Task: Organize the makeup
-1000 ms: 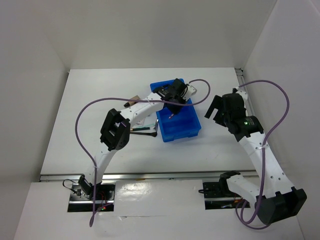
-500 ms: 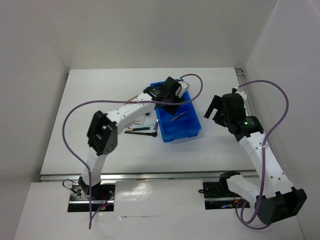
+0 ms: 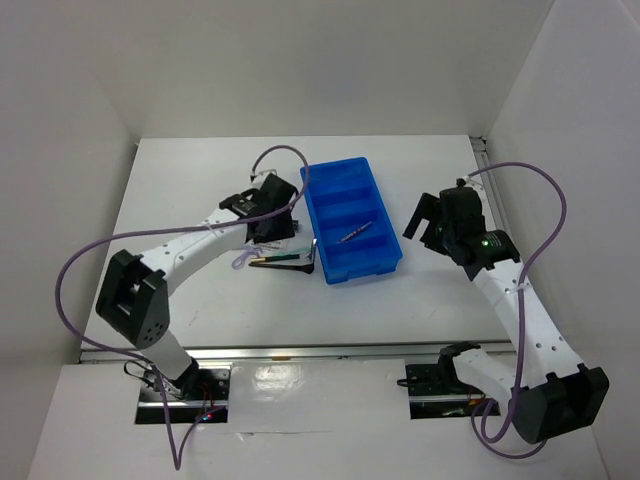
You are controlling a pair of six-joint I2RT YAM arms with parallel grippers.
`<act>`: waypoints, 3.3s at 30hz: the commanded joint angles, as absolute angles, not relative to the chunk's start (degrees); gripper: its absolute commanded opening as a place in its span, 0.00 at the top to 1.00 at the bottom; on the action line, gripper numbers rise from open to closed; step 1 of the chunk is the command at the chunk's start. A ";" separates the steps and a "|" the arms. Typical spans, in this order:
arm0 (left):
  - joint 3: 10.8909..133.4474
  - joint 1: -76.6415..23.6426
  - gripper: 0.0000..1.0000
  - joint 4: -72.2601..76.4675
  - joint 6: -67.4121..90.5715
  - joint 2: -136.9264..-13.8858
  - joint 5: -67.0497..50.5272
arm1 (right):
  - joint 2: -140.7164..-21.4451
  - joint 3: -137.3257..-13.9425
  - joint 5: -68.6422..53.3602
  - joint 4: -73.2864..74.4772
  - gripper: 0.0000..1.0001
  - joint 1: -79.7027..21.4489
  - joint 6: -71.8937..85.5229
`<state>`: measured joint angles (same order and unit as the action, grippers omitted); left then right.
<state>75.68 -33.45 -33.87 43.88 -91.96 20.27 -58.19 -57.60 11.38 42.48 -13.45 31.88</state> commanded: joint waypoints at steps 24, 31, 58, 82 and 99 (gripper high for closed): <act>72.08 -28.13 0.42 -30.33 58.89 -103.27 14.07 | -56.69 -55.28 11.34 40.17 0.00 -13.10 31.73; 69.79 -30.14 0.52 -30.86 61.61 -103.80 14.06 | -57.22 -55.28 10.81 39.64 0.00 -13.10 31.73; 74.68 -33.49 0.45 -37.25 64.61 -104.33 18.28 | -57.74 -55.28 10.20 40.17 0.00 -13.10 31.73; 73.21 -34.54 0.30 -33.31 6.69 -104.14 6.69 | -59.33 -57.30 11.07 41.04 0.00 -13.10 31.21; 71.02 -34.54 0.45 -34.10 5.89 -108.11 7.65 | -58.71 -56.69 11.34 41.84 0.00 -13.10 31.20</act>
